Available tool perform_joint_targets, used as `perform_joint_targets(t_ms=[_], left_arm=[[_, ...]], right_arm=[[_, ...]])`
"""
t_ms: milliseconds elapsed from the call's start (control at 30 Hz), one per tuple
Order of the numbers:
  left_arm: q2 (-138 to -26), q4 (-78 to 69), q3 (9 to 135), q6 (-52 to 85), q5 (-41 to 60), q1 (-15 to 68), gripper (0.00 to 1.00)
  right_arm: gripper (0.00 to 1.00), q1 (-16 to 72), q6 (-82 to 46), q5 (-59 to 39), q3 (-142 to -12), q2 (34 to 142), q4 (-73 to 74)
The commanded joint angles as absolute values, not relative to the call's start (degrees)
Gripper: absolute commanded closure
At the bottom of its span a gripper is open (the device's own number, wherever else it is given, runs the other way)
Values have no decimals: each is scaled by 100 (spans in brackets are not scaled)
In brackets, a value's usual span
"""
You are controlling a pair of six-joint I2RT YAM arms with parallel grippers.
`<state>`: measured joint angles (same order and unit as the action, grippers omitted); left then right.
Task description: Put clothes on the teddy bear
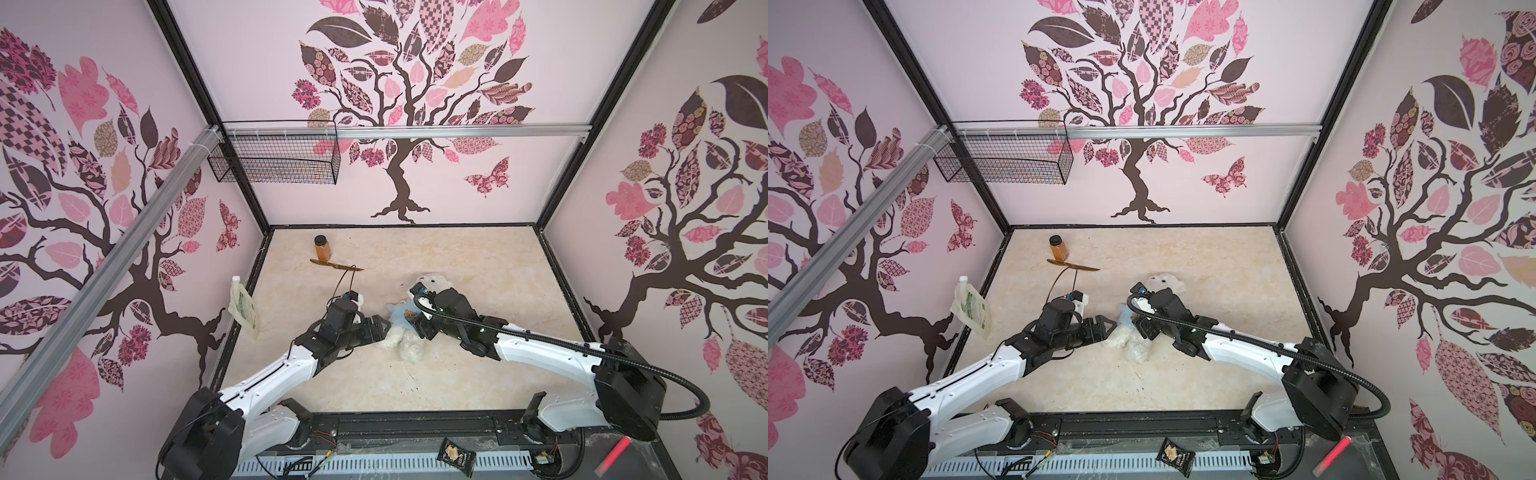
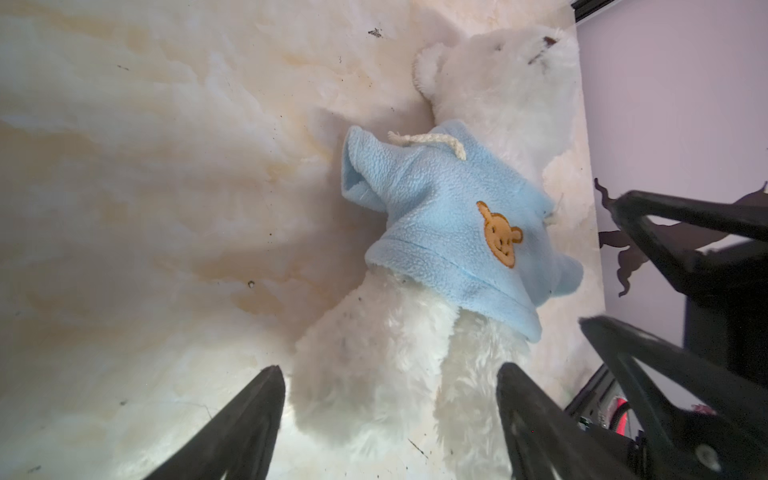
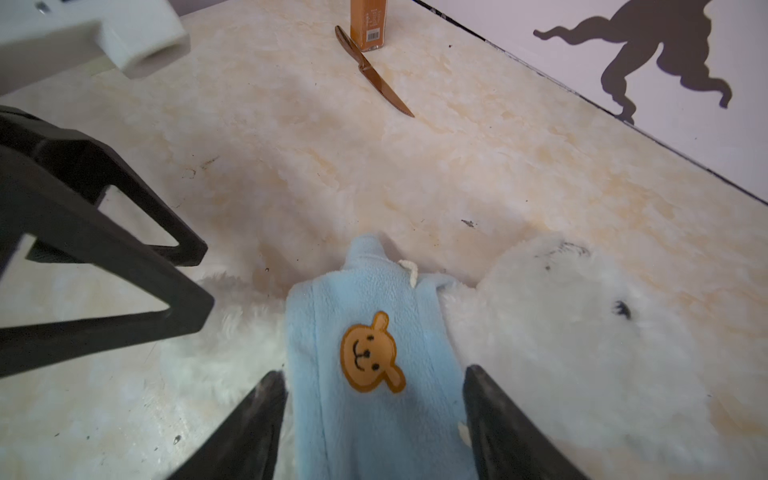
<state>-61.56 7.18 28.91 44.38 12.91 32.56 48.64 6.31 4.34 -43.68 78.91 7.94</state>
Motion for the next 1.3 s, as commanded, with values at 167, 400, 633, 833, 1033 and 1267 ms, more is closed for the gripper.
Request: perform_joint_targets(t_ms=[167, 400, 633, 833, 1033, 1267], left_arm=[[-5635, 1436, 3010, 4154, 529, 3228, 15], [-5846, 1688, 3265, 3856, 290, 3228, 15], [-5896, 1716, 3320, 3746, 220, 3226, 14], [-6002, 1681, 3344, 3595, 286, 3231, 14], [-6163, 1310, 3380, 3375, 389, 3237, 16], [-6148, 129, 3305, 2282, 231, 3658, 19]], right_arm=[[30, 4886, 1712, 124, -4436, 8206, 606], [29, 4992, 2196, 370, -4460, 8298, 249], [26, 5096, 2521, 728, -4743, 8737, -46], [43, 5130, 2484, 999, -4841, 8905, 347], [80, 5126, 2159, 952, -4289, 8437, 1041], [91, 5059, 1302, 418, -3671, 7652, 1620]])
